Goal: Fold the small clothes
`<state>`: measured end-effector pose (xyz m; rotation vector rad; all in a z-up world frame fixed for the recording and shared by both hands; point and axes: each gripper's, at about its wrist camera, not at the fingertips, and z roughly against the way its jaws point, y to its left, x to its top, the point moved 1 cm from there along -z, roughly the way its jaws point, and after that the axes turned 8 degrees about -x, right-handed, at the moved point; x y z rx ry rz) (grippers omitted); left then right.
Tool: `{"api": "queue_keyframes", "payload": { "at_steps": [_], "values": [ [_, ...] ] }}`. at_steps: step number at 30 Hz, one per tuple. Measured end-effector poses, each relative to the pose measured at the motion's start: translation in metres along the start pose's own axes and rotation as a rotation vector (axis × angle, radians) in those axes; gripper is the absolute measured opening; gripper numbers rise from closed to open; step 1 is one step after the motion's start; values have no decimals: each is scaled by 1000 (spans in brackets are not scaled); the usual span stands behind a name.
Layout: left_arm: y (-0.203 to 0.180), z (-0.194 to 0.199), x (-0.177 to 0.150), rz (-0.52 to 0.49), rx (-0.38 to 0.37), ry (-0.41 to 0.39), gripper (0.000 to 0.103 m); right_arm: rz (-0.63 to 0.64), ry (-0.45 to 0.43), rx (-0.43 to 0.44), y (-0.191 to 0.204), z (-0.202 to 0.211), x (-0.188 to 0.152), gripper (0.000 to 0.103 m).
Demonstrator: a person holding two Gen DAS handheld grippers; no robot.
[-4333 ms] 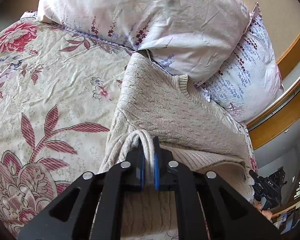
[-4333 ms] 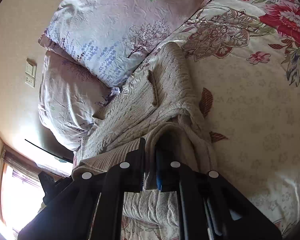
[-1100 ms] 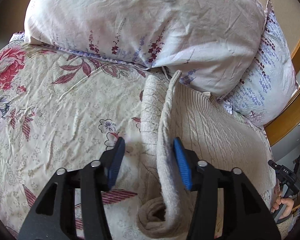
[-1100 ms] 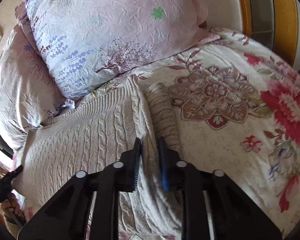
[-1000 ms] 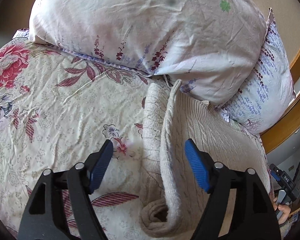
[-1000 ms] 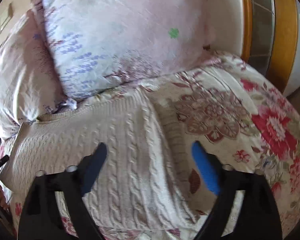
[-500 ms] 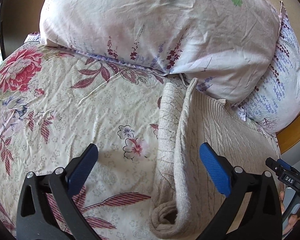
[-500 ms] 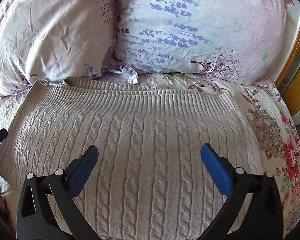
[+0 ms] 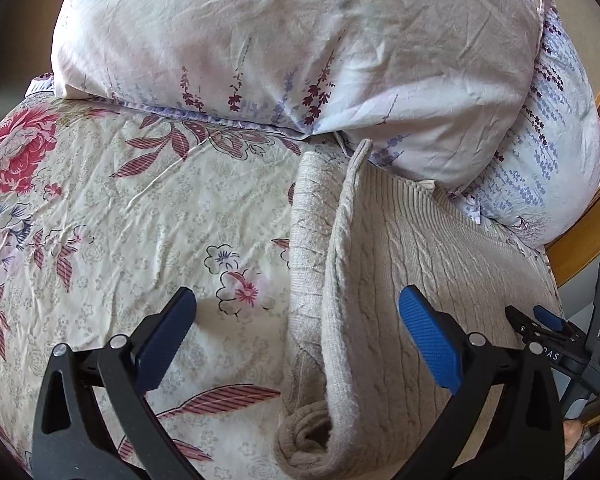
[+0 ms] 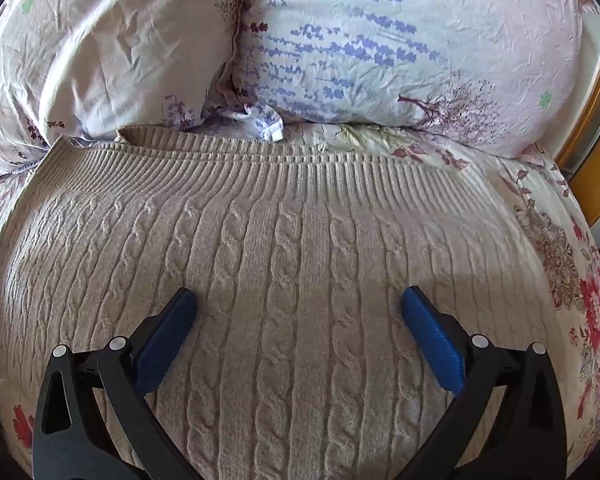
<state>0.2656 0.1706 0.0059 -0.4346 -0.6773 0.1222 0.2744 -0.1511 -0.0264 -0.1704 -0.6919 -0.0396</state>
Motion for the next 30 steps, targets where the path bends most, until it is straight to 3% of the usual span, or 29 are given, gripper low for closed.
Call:
{"api": "queue_keyframes", "payload": {
  "at_steps": [7,12,14,16,18,20,21,23,25,30],
  "values": [
    [-11,-11,12,9,-45,4,101,-5,-7,-7,2,1,0,102],
    [-24,-21,21,-57,49,81,100,-5,-10,-3,1,2,0,102],
    [-24,-28,23,-43,44,123,90,-4,-11,-1,1,2,1,102],
    [-25,-30,23,-55,60,126,72,-2,-11,2,1,2,1,102],
    [-25,-31,24,-51,48,133,60,2,-11,6,2,2,2,102],
    [-25,-30,24,-32,13,133,49,4,-10,8,1,1,2,102],
    [-23,-31,24,-9,-26,141,37,6,-10,9,2,1,3,102],
    [-22,-29,23,15,-30,130,33,9,-10,10,2,1,3,102],
    [-23,-27,22,18,-44,122,22,12,-9,11,2,1,3,102],
    [-29,-11,24,28,-106,87,16,16,-8,10,3,1,3,102]
  ]
}}
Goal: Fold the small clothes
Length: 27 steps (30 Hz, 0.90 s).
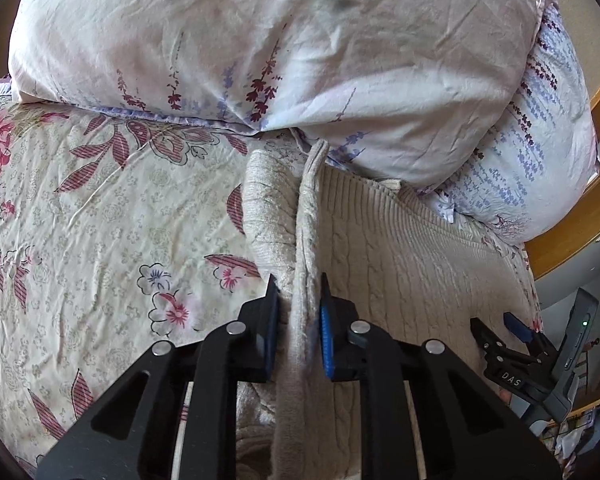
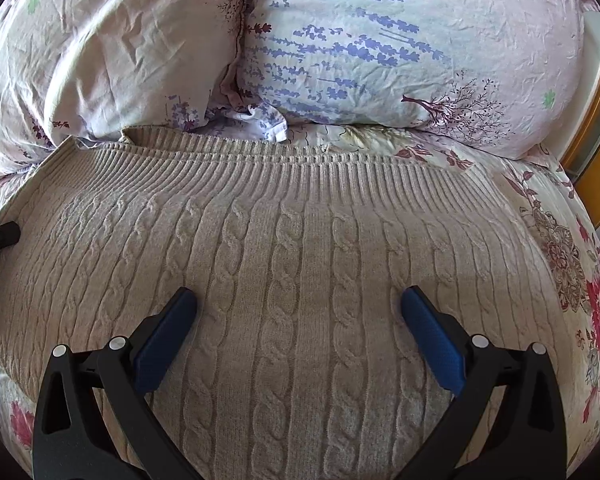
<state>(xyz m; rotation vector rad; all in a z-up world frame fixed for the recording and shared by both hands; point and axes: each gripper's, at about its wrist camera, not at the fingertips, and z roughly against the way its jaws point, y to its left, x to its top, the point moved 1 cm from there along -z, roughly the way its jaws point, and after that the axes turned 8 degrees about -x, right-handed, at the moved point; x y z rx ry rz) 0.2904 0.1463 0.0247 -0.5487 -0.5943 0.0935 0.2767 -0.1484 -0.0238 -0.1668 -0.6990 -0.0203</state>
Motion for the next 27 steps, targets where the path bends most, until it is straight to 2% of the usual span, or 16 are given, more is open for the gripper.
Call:
{"api": "queue_keyframes", "payload": {
  "at_steps": [6,13,17,21,24,27],
  "values": [
    [-35,24,7,4,-169,-53,15,5,-2,-2,1,0,-1,102],
    [-105,21,6,-32,-350,-66,14,15,-5,-1,1,0,-2,102],
    [-132,0,0,-24,-414,-35,13,20,-7,0,2,1,-2,102],
    [-141,-16,-5,21,-463,-13,13,38,9,30,-2,3,-1,102],
    [-150,-26,-7,40,-487,2,13,9,36,78,-23,13,-1,102],
    [-163,-34,-8,48,-521,6,13,-51,3,74,-56,27,-5,102]
  ]
}}
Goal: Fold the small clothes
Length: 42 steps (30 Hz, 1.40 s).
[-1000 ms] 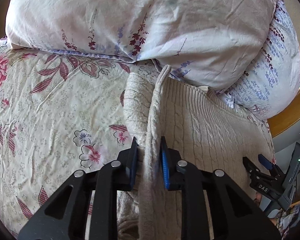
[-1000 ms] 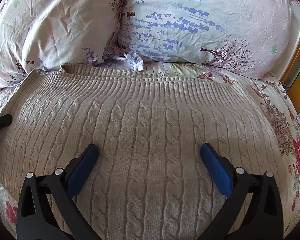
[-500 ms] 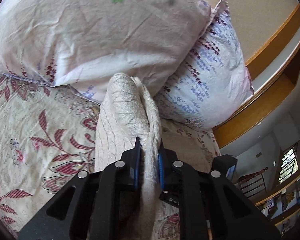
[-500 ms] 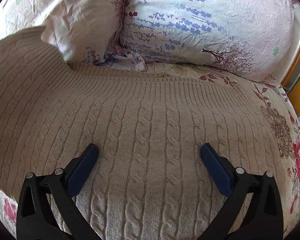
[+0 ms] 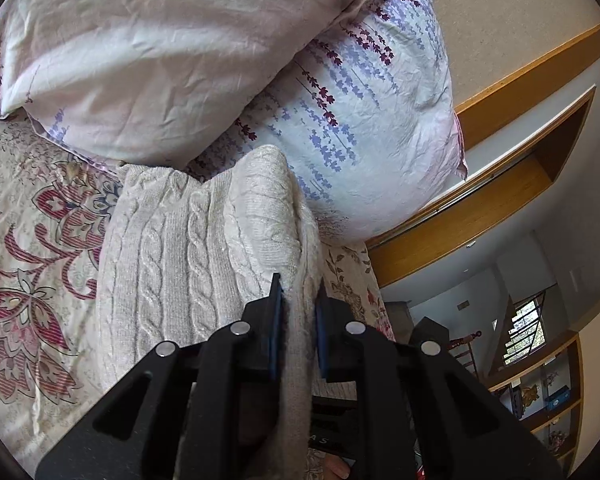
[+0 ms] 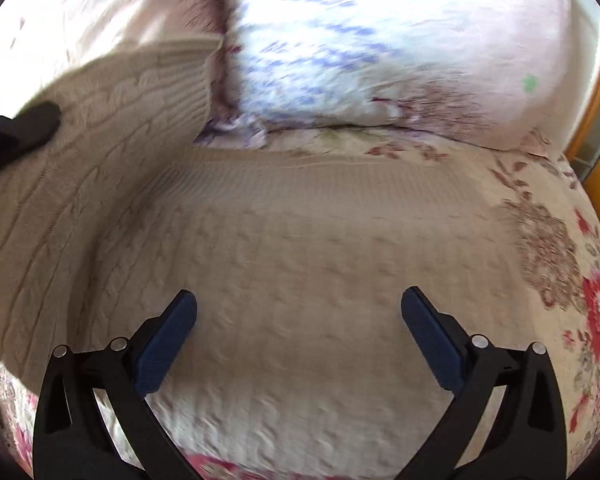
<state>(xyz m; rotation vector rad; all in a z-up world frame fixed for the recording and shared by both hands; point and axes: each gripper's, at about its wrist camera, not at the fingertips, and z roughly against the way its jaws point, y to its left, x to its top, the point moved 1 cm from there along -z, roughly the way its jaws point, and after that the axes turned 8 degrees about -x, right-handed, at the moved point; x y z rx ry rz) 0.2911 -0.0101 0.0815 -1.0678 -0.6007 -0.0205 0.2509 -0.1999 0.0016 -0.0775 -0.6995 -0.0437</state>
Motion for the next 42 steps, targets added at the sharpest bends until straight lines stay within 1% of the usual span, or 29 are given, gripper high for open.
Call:
{"api": "queue_keyframes", "payload": {
  "at_steps": [3,6,8,10,12,13,15,16,17,18,19,20,21,22,23,24,25,26,27,28,29,31,32,34,37,39,41,42],
  "values": [
    [-8,-18,-3,3,-33,17,13,-79,-28,15,-38,10,-8,102],
    [-9,-41,-11,24,-63,42,13,-184,-66,99,-73,15,-17,102],
    [-7,-59,-18,38,-71,65,13,-240,-94,131,-91,18,-21,102],
    [-1,-78,-27,53,-51,102,13,-263,-115,151,-103,20,-22,102],
    [10,-93,-36,88,-17,133,13,-293,-124,174,-111,24,-26,102],
    [16,-98,-39,108,-14,145,14,-309,-124,192,-116,23,-26,102],
    [17,-100,-40,117,-10,143,16,-330,-117,229,-122,21,-24,102],
    [16,-98,-38,127,-22,141,26,-341,-110,249,-124,21,-23,102],
    [13,-96,-36,142,-69,144,34,-351,-104,272,-127,22,-21,102],
    [10,-90,-34,155,-122,145,53,-359,-96,294,-128,23,-19,102],
    [6,-84,-33,159,-163,141,67,-361,-87,313,-129,24,-18,102],
    [2,-75,-32,158,-206,134,71,-357,-79,330,-130,25,-16,102],
    [-2,-65,-32,149,-223,122,77,-348,-72,354,-129,27,-14,102],
    [-5,-52,-32,123,-208,103,81,-340,-67,384,-128,28,-11,102],
    [-10,-42,-33,78,-174,83,81,-334,-62,413,-127,28,-9,102],
    [-13,-29,-35,19,-119,60,83,-331,-55,440,-124,29,-7,102],
    [-15,-16,-38,-48,-34,33,85,-329,-43,464,-123,26,-4,102],
    [-16,-3,-42,-115,52,-1,87,-330,-24,484,-121,22,-1,93],
    [-14,9,-47,-171,123,-37,92,-335,-1,511,-118,18,1,88],
    [-12,18,-51,-216,188,-70,94,-347,28,545,-116,11,4,82],
    [-9,26,-55,-252,235,-98,94,-364,58,574,-114,4,6,76],
    [0,33,-59,-301,307,-124,95,-392,113,601,-110,-12,9,73],
    [4,34,-61,-307,328,-125,96,-398,134,595,-107,-18,10,72],
    [15,37,-62,-302,328,-112,97,-407,164,595,-101,-27,11,71],
    [27,31,-64,-284,318,-95,98,-398,164,598,-92,-29,12,70],
    [34,31,-64,-261,320,-80,98,-378,162,587,-86,-30,15,63],
    [35,30,-64,-256,327,-74,98,-349,175,577,-77,-33,17,39],
    [37,30,-63,-255,341,-76,98,-331,177,568,-71,-35,17,35]
  ]
}}
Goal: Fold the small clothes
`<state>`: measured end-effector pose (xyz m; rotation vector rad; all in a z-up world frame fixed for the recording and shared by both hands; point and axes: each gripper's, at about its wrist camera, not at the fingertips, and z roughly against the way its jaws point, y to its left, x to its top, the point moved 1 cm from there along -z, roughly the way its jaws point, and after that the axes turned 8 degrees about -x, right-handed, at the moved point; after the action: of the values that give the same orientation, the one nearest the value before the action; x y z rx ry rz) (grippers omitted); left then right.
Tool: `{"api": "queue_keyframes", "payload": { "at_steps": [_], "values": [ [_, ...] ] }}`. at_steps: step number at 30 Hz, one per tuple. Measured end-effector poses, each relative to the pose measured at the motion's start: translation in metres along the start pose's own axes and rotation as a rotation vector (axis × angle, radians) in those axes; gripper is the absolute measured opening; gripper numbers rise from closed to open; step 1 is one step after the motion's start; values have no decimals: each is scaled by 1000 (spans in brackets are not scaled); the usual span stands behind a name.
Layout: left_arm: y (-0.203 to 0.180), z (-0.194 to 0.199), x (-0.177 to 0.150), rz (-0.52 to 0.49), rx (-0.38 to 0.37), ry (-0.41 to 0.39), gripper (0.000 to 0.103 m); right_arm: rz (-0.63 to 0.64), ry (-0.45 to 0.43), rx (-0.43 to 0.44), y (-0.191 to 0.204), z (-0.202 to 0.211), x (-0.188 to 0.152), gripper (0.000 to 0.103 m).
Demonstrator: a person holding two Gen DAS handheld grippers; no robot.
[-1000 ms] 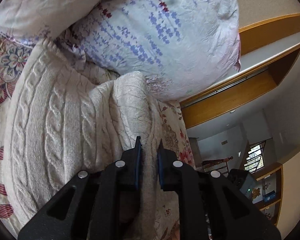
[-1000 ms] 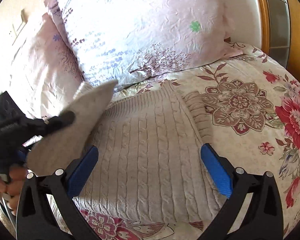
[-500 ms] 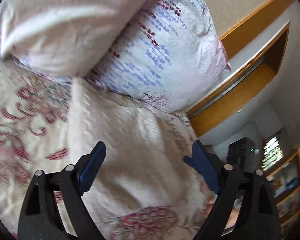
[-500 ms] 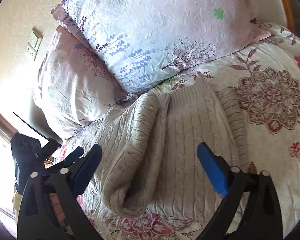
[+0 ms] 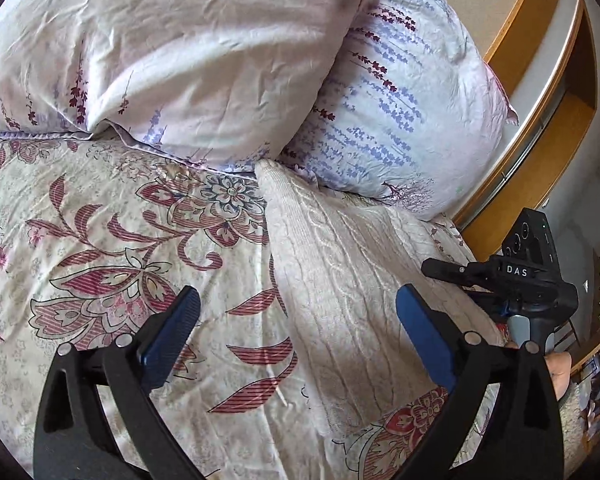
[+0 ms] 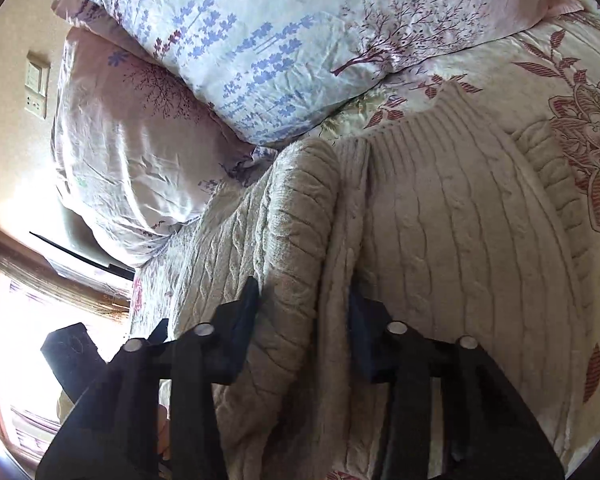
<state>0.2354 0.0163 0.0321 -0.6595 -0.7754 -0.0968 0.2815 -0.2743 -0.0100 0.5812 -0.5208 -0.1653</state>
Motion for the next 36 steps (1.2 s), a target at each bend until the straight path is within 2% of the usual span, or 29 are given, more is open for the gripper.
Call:
{"api": "queue_keyframes", "payload": {
  "at_steps": [2,5,10,15,19,21,23,25,28,30,31,32,33,34,35,36],
  "values": [
    [2,1,0,6,7,1,98,44,-10,-32,7,-4,-1,24],
    [4,1,2,20,8,-2,99,66,-76,-38,17,8,1,18],
    [9,2,2,37,13,-5,100,84,-233,-26,25,52,17,15],
    [7,-1,0,27,15,6,100,78,-346,-97,10,86,17,15],
    [3,-5,-1,6,22,16,100,-5,-325,-145,-30,80,13,15],
    [2,-7,-2,0,23,23,100,-59,-275,-171,-52,65,8,15],
    [2,-9,-3,-4,31,31,100,-110,-230,-156,-69,52,1,15],
    [2,-11,-4,-3,39,42,100,-133,-232,-120,-75,53,0,15],
    [4,-14,-5,1,45,56,100,-118,-219,-118,-71,56,1,16],
    [3,-14,-6,0,44,57,100,-132,-209,-86,-70,55,5,20],
    [3,-15,-6,-1,44,58,100,-147,-201,-63,-71,54,7,27],
    [3,-15,-6,-2,44,60,100,-165,-194,-49,-73,54,9,40],
    [3,-16,-6,-2,46,62,100,-177,-190,-37,-74,52,10,42],
    [3,-16,-7,-2,46,65,100,-177,-182,-32,-74,49,12,42],
    [4,-17,-7,0,46,68,100,-163,-178,-43,-72,46,14,29],
    [4,-17,-7,1,46,70,100,-141,-185,-66,-69,46,15,23]
  ]
}}
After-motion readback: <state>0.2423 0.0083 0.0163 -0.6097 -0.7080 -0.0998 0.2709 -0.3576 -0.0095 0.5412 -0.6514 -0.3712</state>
